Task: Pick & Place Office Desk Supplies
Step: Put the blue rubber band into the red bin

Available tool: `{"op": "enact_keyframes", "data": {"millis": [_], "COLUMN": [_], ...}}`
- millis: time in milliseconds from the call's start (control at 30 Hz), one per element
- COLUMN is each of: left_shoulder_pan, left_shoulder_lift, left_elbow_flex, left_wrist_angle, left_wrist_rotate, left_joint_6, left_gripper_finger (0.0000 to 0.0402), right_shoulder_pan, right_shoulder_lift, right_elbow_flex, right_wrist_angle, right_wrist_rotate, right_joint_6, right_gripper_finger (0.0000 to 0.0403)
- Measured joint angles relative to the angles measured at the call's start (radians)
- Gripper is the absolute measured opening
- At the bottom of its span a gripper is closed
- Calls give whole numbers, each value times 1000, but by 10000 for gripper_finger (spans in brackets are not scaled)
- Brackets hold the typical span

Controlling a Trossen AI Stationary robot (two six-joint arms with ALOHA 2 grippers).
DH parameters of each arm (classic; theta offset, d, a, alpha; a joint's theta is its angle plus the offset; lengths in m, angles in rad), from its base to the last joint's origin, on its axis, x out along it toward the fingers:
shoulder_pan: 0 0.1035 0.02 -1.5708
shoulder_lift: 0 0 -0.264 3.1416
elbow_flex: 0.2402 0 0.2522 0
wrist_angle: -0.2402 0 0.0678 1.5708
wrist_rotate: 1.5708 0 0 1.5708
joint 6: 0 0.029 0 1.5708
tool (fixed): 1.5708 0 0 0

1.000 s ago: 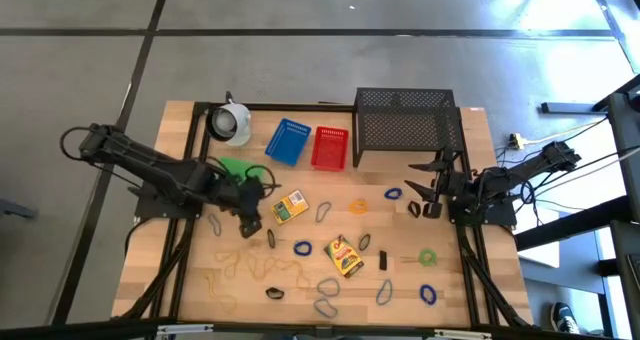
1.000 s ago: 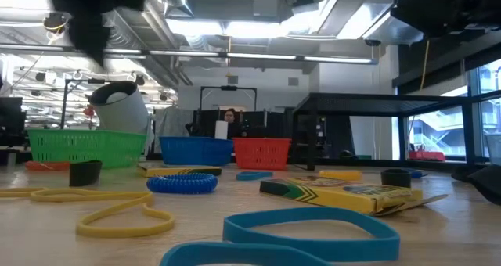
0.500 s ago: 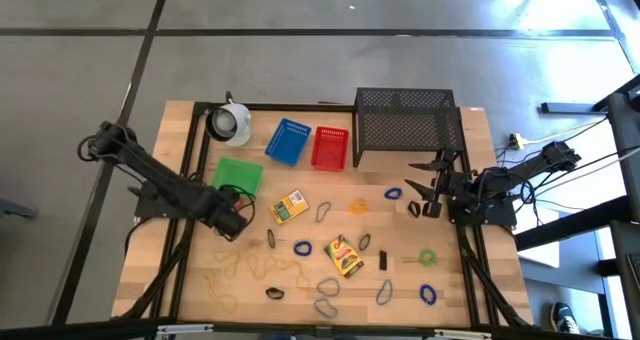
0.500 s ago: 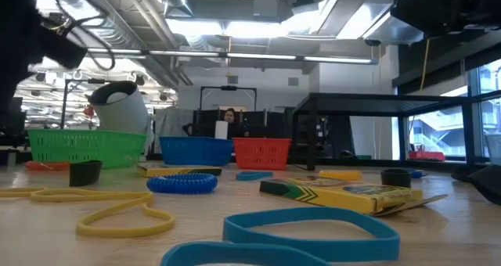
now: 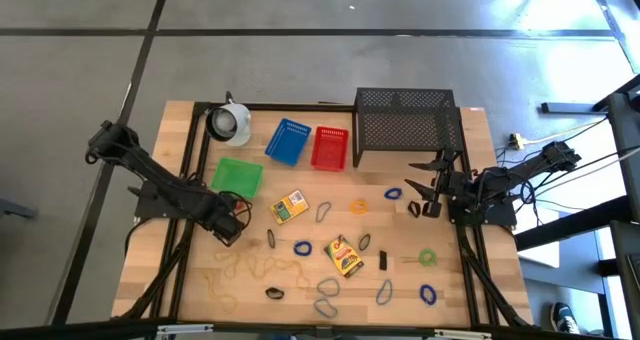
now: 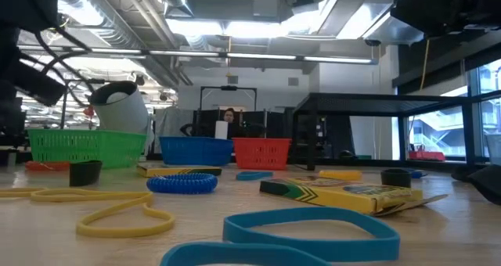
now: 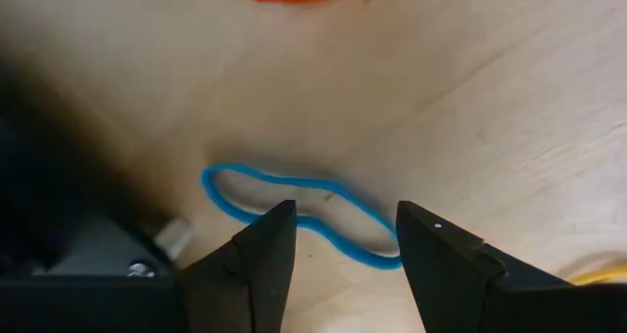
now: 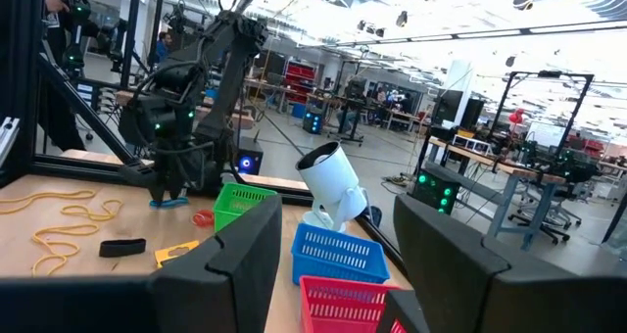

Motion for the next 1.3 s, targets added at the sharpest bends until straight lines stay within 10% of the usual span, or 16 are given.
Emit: {"op": "enact_keyframes", "data": {"millis": [400, 900, 1300], "left_shoulder_pan": [1, 0, 0], "left_shoulder_lift": [-3, -2, -15], "left_elbow_flex": [-48, -48, 126], "left_wrist_angle": [90, 111, 185], "left_wrist_rotate": [35, 36, -100], "left_joint_6": [-20, 25, 425], "left_gripper_finger": [139, 4, 2], "right_shoulder_pan": [0, 0, 0], "right_shoulder_lift": [0, 0, 0], "right_elbow_flex": [0, 0, 0], "right_wrist_angle": [0, -1, -1], "right_wrist_rotate": [0, 0, 0], "right_joint_6": [3, 3, 3], "right_gripper_finger": [201, 201, 201]}}
